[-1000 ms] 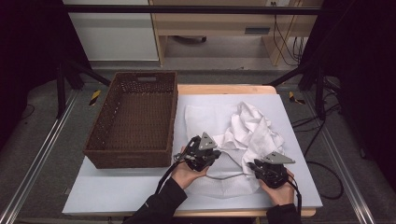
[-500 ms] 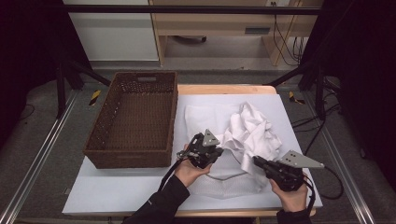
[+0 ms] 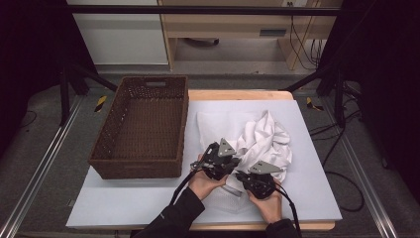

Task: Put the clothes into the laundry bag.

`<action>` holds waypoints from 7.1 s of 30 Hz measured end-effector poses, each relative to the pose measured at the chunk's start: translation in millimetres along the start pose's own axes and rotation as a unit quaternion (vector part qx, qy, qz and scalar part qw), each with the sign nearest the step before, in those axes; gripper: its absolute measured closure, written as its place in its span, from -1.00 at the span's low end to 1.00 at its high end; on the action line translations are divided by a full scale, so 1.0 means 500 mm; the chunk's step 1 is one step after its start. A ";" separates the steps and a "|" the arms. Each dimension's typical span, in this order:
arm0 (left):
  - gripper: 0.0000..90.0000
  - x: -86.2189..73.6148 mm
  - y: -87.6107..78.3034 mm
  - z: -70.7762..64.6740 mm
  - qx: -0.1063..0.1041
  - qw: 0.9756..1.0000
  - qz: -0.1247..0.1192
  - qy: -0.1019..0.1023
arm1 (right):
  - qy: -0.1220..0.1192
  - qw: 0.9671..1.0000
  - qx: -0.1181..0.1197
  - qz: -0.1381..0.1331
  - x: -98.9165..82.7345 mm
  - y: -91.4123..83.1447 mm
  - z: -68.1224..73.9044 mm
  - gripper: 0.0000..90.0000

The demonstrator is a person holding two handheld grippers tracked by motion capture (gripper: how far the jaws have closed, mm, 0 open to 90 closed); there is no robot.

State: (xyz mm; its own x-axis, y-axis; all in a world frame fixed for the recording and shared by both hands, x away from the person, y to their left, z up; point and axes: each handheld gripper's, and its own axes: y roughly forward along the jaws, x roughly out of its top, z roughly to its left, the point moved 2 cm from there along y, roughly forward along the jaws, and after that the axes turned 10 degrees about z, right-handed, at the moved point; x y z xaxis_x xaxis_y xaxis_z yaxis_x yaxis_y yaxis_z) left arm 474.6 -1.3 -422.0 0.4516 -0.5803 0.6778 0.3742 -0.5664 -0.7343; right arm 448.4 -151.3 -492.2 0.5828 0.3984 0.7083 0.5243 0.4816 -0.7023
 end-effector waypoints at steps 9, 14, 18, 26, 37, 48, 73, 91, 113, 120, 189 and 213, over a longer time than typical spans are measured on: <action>0.98 -0.022 0.000 0.017 -0.002 1.000 -0.008 -0.015 | 0.011 0.996 0.058 -0.067 0.002 -0.103 -0.028 0.53; 0.98 -0.025 0.000 0.017 0.001 1.000 -0.010 -0.013 | 0.046 0.993 -0.043 -0.104 0.011 -0.158 -0.094 0.05; 0.98 -0.024 -0.002 0.016 0.001 1.000 -0.012 -0.013 | 0.081 0.991 -0.086 -0.064 0.010 -0.121 -0.148 -0.33; 0.98 -0.026 0.006 0.016 -0.002 1.000 -0.008 -0.014 | 0.100 0.994 -0.042 -0.002 -0.009 -0.054 -0.165 0.82; 0.98 -0.013 0.001 0.022 -0.006 0.999 -0.010 -0.037 | 0.030 0.991 0.008 -0.126 -0.006 -0.159 -0.101 0.87; 0.98 0.012 -0.019 0.010 0.006 0.999 -0.025 -0.041 | -0.043 0.994 0.057 -0.083 0.003 -0.094 -0.016 0.86; 0.98 -0.043 -0.014 0.021 -0.002 0.999 -0.029 -0.044 | 0.033 0.994 0.005 -0.105 0.020 -0.138 -0.082 0.09; 0.98 -0.037 -0.017 0.033 -0.001 0.998 -0.031 -0.051 | 0.024 0.997 0.015 -0.078 0.068 -0.097 -0.086 0.96; 0.98 -0.029 -0.037 0.020 -0.008 0.997 -0.054 -0.054 | -0.011 0.999 0.010 -0.030 0.044 0.039 -0.013 0.86; 0.98 -0.043 -0.034 0.028 -0.004 0.997 -0.056 -0.059 | -0.001 0.996 0.050 -0.071 0.036 -0.047 -0.009 0.52; 0.98 -0.075 -0.025 0.037 0.009 0.998 -0.029 -0.047 | 0.057 0.998 0.002 0.011 0.034 0.018 -0.117 0.25; 0.98 -0.026 -0.059 0.005 0.006 0.997 -0.065 -0.039 | -0.034 0.998 0.056 -0.013 0.045 0.024 0.019 0.89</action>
State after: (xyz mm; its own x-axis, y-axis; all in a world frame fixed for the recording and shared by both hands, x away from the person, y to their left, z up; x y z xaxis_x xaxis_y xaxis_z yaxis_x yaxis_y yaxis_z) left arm 459.6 24.2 -409.3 0.4605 -0.4546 0.7624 0.4431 -0.6265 -0.6412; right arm 461.9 -129.2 -483.8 0.5242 0.4357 0.7317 0.4634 0.5749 -0.6743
